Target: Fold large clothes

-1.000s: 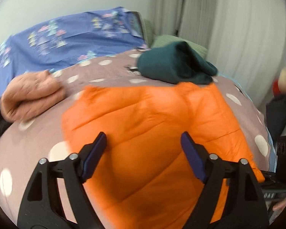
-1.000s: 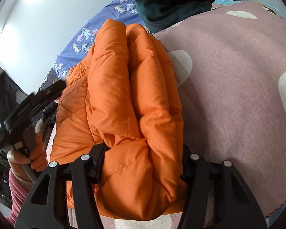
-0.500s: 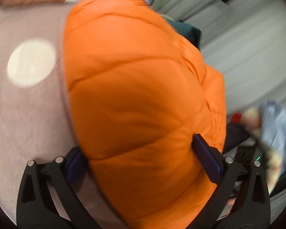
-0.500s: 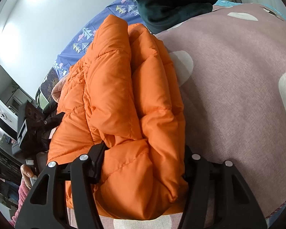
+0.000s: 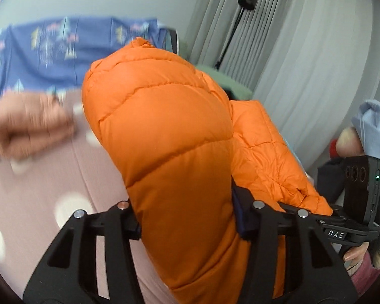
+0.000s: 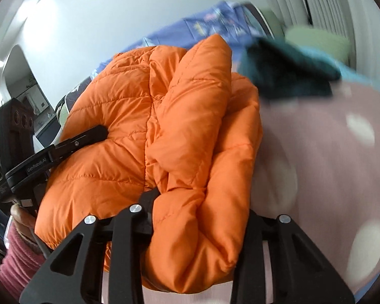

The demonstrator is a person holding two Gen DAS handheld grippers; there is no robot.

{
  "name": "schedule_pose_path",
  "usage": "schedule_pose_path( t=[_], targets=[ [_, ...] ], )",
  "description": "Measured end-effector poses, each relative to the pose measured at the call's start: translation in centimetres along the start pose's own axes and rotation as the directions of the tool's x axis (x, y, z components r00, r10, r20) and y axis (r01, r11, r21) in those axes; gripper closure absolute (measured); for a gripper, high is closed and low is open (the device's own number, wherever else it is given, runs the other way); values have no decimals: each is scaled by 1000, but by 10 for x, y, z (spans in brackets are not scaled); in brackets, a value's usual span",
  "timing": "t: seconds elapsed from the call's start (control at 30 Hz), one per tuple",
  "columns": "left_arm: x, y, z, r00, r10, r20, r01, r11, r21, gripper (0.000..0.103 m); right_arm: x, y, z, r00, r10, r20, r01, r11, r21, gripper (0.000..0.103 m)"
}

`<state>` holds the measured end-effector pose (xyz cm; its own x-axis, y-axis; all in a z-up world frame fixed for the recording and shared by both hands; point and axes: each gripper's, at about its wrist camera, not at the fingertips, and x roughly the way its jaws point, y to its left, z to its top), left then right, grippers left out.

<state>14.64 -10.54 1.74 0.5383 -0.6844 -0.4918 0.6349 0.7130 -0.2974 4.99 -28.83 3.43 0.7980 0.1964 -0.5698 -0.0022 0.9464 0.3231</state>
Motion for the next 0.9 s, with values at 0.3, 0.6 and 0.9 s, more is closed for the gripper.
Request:
schedule_pose_path(
  t=[0.3, 0.6, 0.9],
  targets=[
    [34, 35, 112, 988, 110, 111, -127, 980, 152, 52, 67, 1, 111, 994, -16, 110, 25, 996, -85, 71],
    [151, 115, 168, 953, 287, 95, -301, 929, 217, 49, 207, -18, 183, 977, -160, 140, 180, 973, -147, 77],
    [267, 209, 102, 791, 607, -75, -600, 794, 98, 19, 362, -115, 159, 984, -32, -173, 58, 988, 146, 21]
  ],
)
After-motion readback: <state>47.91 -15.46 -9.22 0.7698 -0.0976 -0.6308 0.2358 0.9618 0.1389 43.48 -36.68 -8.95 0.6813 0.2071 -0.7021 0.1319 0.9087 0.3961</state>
